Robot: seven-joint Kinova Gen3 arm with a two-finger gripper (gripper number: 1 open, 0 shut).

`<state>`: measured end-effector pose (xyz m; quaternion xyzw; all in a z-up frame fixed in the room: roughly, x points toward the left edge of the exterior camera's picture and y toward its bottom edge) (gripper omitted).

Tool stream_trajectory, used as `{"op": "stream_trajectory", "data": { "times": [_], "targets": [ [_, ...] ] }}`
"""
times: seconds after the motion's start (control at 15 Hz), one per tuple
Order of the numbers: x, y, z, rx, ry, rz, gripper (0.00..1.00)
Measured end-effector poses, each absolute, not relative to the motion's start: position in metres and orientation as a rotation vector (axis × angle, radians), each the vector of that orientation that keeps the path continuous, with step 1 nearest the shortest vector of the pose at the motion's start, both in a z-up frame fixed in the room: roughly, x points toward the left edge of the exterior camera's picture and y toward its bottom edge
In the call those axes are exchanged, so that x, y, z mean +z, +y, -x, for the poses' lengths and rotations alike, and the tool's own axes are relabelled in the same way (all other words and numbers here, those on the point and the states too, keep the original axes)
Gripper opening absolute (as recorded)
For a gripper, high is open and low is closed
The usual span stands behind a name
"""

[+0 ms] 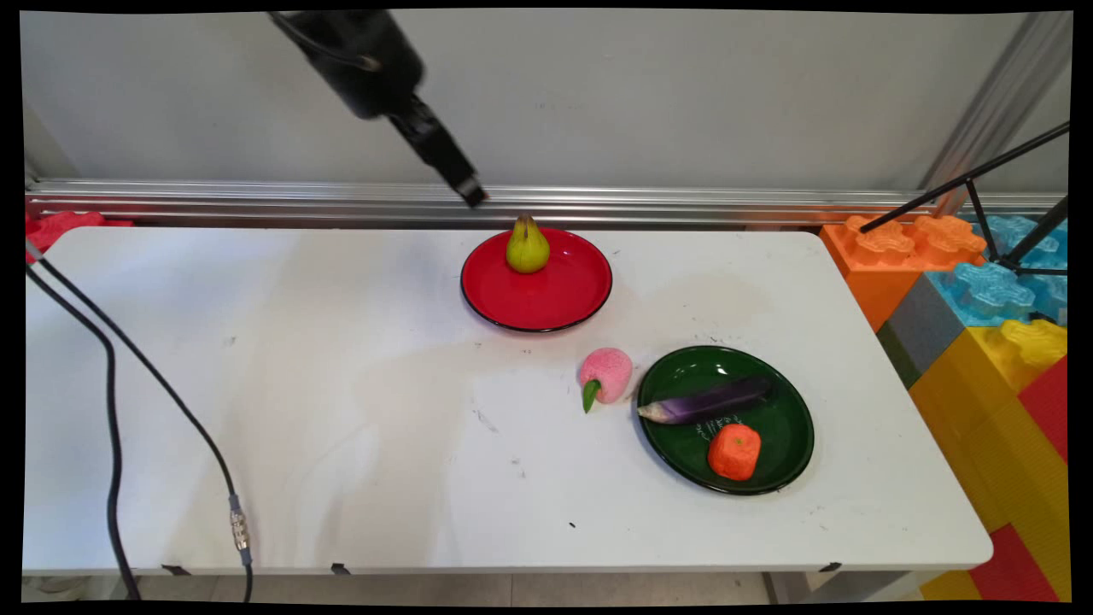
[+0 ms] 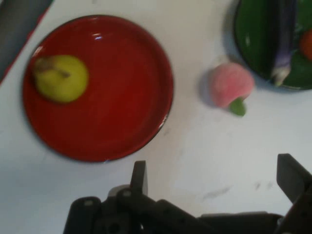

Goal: Pick up the eggplant from the green plate

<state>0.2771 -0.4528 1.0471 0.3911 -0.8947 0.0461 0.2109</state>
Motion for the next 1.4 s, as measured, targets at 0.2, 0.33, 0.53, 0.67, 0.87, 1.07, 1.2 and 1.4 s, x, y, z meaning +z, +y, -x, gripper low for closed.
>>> {"op": "stream_trajectory", "data": {
  "times": [0.2,0.33,0.53,0.67,0.87,1.07,1.2,1.4],
  "targets": [
    [1.032,-0.455,-0.249,0.091,-2.434,-1.074,1.00],
    [1.018,-0.458,-0.229,0.067,-2.400,-1.056,1.00],
    [0.995,-0.463,-0.202,0.039,-2.364,-1.024,1.00],
    [0.979,-0.469,-0.185,0.027,-2.347,-0.999,1.00],
    [0.957,-0.476,-0.162,0.012,-2.335,-0.962,1.00],
    [0.931,-0.481,-0.141,-0.019,-2.329,-0.936,1.00],
    [0.915,-0.483,-0.129,-0.035,-2.326,-0.923,1.00],
    [0.880,-0.485,-0.109,-0.065,-2.317,-0.917,1.00]
  ]
}}
